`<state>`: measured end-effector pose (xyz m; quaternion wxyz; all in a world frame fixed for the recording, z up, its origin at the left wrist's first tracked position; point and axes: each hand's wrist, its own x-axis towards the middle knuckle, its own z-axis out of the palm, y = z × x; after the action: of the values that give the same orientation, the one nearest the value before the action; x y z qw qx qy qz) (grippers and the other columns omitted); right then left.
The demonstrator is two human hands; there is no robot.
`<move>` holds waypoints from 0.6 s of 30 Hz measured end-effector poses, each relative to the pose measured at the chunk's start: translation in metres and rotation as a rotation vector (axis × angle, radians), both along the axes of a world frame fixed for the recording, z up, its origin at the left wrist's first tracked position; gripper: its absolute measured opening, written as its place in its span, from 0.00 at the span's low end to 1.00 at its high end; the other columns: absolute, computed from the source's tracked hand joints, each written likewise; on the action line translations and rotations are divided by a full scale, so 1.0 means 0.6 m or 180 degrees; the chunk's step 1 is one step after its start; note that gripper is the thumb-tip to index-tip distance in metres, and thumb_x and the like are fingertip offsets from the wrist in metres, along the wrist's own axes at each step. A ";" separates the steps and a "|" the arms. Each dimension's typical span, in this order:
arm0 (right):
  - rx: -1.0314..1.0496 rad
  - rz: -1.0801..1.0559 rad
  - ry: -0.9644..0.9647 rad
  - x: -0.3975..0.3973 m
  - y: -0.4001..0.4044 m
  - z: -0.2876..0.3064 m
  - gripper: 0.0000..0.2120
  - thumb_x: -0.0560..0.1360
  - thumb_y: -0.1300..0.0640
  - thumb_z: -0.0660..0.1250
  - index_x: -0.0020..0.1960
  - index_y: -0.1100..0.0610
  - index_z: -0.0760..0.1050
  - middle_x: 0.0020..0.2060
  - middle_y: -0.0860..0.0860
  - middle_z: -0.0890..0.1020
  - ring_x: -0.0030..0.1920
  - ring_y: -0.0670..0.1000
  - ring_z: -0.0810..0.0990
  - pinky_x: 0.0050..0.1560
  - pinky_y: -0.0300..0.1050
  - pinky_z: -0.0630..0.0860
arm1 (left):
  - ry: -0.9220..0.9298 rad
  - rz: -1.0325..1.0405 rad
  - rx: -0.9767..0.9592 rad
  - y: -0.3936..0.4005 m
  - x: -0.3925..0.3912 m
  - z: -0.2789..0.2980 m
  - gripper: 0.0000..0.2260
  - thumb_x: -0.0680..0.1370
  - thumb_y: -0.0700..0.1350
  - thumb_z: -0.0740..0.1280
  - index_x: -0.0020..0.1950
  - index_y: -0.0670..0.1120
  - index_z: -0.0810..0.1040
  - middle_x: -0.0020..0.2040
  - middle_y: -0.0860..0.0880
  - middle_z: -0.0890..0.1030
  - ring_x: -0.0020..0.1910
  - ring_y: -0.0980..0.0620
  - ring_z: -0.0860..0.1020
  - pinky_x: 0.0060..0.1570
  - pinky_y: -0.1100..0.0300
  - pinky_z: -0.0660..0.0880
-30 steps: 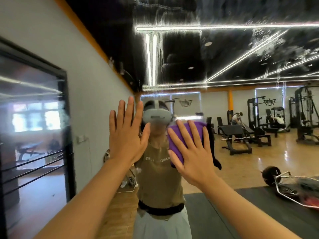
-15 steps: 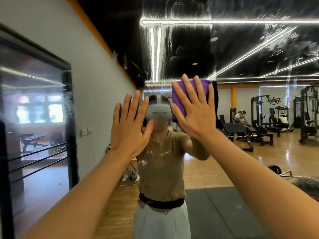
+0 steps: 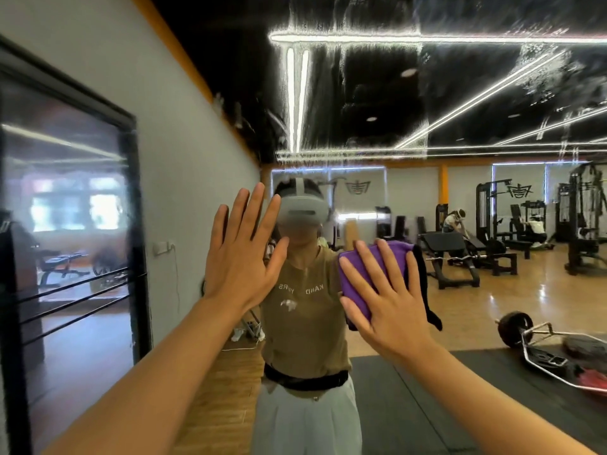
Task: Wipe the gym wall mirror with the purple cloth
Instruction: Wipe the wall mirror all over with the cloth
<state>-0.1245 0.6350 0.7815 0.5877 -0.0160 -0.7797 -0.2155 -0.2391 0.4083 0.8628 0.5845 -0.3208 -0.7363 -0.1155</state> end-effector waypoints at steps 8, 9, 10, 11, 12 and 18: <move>-0.0314 0.0028 0.0435 -0.043 -0.042 0.250 0.30 0.83 0.39 0.48 0.82 0.49 0.56 0.81 0.53 0.57 0.81 0.59 0.53 0.78 0.65 0.46 | 0.0039 -0.0112 0.0007 0.000 -0.010 -0.005 0.30 0.84 0.60 0.48 0.84 0.49 0.49 0.83 0.46 0.46 0.82 0.47 0.45 0.79 0.48 0.40; -0.0381 -0.0009 0.0471 -0.048 -0.047 0.268 0.30 0.83 0.39 0.47 0.82 0.49 0.56 0.81 0.54 0.57 0.81 0.60 0.53 0.78 0.65 0.47 | 0.0057 -0.0124 0.0010 -0.001 -0.011 -0.005 0.30 0.84 0.60 0.48 0.84 0.49 0.49 0.83 0.46 0.46 0.82 0.47 0.45 0.79 0.48 0.41; -0.0425 -0.0016 0.0507 -0.051 -0.049 0.272 0.30 0.83 0.39 0.47 0.82 0.49 0.56 0.81 0.54 0.57 0.81 0.60 0.53 0.78 0.65 0.46 | 0.0080 -0.0136 0.0012 -0.003 -0.013 -0.004 0.30 0.84 0.60 0.48 0.83 0.49 0.49 0.83 0.46 0.46 0.82 0.47 0.45 0.79 0.48 0.41; -0.0437 0.0007 0.0533 -0.052 -0.050 0.260 0.30 0.83 0.39 0.47 0.82 0.49 0.55 0.81 0.54 0.56 0.81 0.60 0.52 0.78 0.65 0.46 | 0.0097 -0.0153 0.0009 -0.004 -0.014 -0.003 0.30 0.84 0.60 0.48 0.83 0.49 0.49 0.83 0.46 0.47 0.82 0.47 0.45 0.79 0.48 0.41; -0.0412 0.0036 0.0544 -0.051 -0.051 0.234 0.30 0.83 0.39 0.47 0.82 0.49 0.55 0.81 0.54 0.56 0.81 0.60 0.52 0.78 0.65 0.46 | 0.0106 -0.0185 0.0011 -0.004 -0.014 -0.002 0.30 0.84 0.60 0.48 0.83 0.49 0.49 0.83 0.46 0.47 0.82 0.47 0.45 0.79 0.48 0.40; 0.0180 0.0029 -0.0055 -0.025 -0.056 0.029 0.29 0.83 0.38 0.49 0.82 0.48 0.56 0.81 0.53 0.56 0.81 0.60 0.52 0.77 0.68 0.51 | 0.0195 -0.0319 0.0025 -0.006 -0.016 -0.005 0.29 0.84 0.59 0.49 0.83 0.48 0.51 0.83 0.45 0.49 0.82 0.46 0.47 0.79 0.48 0.42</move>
<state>-0.1396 0.6016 0.7990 0.5821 0.0061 -0.7785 -0.2349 -0.2485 0.4047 0.8596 0.6015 -0.3583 -0.7006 -0.1376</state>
